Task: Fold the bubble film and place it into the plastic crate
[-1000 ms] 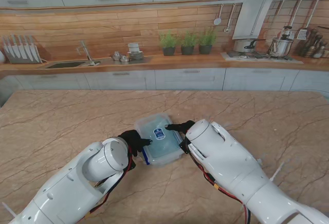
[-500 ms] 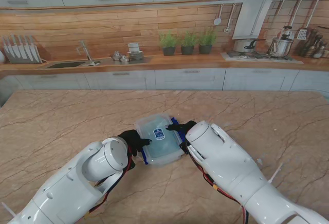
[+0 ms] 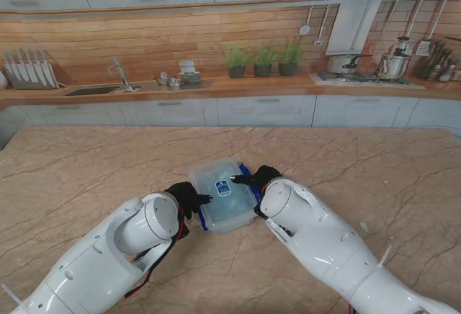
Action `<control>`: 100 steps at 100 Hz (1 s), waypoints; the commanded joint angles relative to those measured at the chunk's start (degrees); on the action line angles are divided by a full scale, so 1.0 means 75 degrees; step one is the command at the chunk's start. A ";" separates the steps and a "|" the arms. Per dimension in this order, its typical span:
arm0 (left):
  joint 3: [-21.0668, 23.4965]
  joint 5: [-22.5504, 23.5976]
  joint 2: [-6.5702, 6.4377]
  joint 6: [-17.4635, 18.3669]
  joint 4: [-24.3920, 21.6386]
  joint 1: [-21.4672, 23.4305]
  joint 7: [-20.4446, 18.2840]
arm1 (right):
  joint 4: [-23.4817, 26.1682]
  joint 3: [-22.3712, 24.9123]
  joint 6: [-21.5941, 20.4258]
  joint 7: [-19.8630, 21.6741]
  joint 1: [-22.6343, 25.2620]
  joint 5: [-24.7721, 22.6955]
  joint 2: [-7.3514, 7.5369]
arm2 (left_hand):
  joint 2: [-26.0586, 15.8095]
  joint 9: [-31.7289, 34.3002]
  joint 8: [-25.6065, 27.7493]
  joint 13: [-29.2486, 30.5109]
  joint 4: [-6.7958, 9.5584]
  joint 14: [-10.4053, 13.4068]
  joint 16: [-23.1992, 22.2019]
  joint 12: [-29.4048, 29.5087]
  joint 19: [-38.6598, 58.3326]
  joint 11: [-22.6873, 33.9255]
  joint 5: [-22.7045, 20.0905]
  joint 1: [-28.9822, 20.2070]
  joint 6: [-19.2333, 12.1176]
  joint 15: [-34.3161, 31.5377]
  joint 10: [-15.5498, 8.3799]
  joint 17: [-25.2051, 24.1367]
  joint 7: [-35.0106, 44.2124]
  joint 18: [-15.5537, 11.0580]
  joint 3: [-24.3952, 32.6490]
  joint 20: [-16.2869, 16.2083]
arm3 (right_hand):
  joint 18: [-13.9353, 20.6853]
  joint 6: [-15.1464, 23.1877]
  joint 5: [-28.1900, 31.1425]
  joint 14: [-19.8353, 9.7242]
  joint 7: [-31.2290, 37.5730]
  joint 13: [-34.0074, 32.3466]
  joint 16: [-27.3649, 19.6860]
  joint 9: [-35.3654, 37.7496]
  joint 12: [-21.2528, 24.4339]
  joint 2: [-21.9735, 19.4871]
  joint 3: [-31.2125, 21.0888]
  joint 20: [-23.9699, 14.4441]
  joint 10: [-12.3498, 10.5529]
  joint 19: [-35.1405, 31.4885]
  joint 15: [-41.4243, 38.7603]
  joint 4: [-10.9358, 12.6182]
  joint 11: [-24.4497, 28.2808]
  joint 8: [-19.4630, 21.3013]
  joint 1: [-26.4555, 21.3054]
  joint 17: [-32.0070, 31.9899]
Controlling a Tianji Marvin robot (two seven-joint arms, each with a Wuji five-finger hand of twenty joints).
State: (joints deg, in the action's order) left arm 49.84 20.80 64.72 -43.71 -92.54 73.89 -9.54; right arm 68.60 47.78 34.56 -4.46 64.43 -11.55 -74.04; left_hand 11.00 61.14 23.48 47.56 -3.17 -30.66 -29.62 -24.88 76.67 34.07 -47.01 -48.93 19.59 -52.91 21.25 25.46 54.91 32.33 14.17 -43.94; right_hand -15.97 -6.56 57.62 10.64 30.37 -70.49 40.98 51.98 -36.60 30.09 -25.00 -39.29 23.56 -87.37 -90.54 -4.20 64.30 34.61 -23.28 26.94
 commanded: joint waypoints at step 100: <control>-0.0208 0.0190 0.0057 0.0693 -0.0085 0.0196 0.0148 | 0.0348 -0.1242 -0.2334 0.0229 -0.0130 -0.2898 0.0806 | -0.0012 0.0047 0.0103 0.0068 0.0180 -0.0096 -0.0059 -0.0079 0.0259 0.0172 0.0122 -0.0595 -0.0584 -0.0135 -0.0044 0.0009 0.0136 -0.0110 0.0413 -0.0010 | -0.0167 0.0712 0.1301 0.1079 0.3431 0.1490 0.1452 0.2047 0.0237 0.0503 -0.3074 -0.0513 -0.0224 0.0736 0.1081 0.0383 0.0369 -0.1321 -0.1383 -0.0899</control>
State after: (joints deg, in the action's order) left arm 49.10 22.73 64.28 -39.18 -92.95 75.06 -7.96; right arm 71.52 39.80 18.18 -3.45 62.72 -33.74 -67.12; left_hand 10.33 61.19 23.60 47.56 -3.02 -30.66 -29.62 -24.88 76.66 34.07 -47.08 -49.79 24.01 -52.91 22.27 25.45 54.91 32.33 15.45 -43.94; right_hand -18.06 -10.97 64.64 19.65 53.20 -57.31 50.65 63.80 -33.64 25.94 -41.45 -41.50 18.02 -79.53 -79.44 -4.38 62.69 24.40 -26.20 19.76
